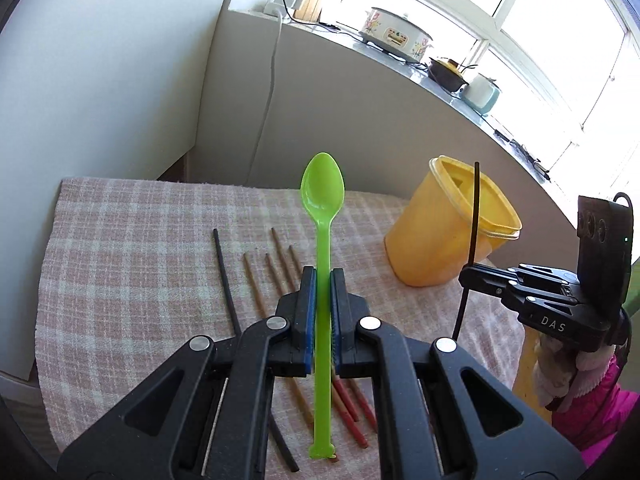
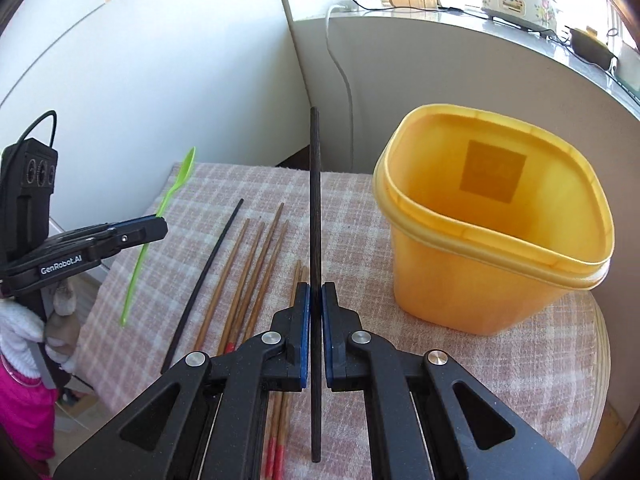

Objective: Organize utensils
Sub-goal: 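Lift the spoon and chopstick with both grippers toward the yellow container, then lower spoon and chopstick into the yellow container and open both grippers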

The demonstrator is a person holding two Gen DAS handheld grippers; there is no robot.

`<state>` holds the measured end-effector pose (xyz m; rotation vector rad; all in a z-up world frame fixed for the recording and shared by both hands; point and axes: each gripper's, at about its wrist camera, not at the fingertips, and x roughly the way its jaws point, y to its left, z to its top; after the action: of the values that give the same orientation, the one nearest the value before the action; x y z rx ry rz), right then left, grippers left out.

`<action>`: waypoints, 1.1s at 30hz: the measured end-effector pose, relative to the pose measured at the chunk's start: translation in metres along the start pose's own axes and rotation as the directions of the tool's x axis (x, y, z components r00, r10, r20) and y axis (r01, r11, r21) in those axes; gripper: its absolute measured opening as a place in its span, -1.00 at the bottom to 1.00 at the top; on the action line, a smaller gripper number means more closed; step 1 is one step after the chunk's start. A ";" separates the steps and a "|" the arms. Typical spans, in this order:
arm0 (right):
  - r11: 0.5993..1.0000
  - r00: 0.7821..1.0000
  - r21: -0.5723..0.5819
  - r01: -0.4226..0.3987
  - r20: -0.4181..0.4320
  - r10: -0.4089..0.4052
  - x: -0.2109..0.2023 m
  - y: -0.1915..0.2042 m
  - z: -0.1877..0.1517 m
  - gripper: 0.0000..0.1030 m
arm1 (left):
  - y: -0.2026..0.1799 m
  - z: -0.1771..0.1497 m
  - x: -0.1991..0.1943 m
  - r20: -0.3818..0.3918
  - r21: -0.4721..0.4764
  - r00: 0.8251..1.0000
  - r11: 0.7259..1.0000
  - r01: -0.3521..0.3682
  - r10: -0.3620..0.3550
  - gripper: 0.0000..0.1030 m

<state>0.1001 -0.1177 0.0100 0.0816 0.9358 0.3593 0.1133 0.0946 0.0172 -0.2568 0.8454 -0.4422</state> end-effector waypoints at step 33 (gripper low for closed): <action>0.995 0.912 0.095 0.007 0.407 -0.045 -0.156 -0.071 0.049 -0.92 | -0.143 0.117 0.090 0.172 0.081 0.966 0.980 0.184 -0.196 -0.91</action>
<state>0.0742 -0.2323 0.1441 0.2204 0.5351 0.2602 0.2165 -0.0689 0.0885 -0.3145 0.6313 -0.6155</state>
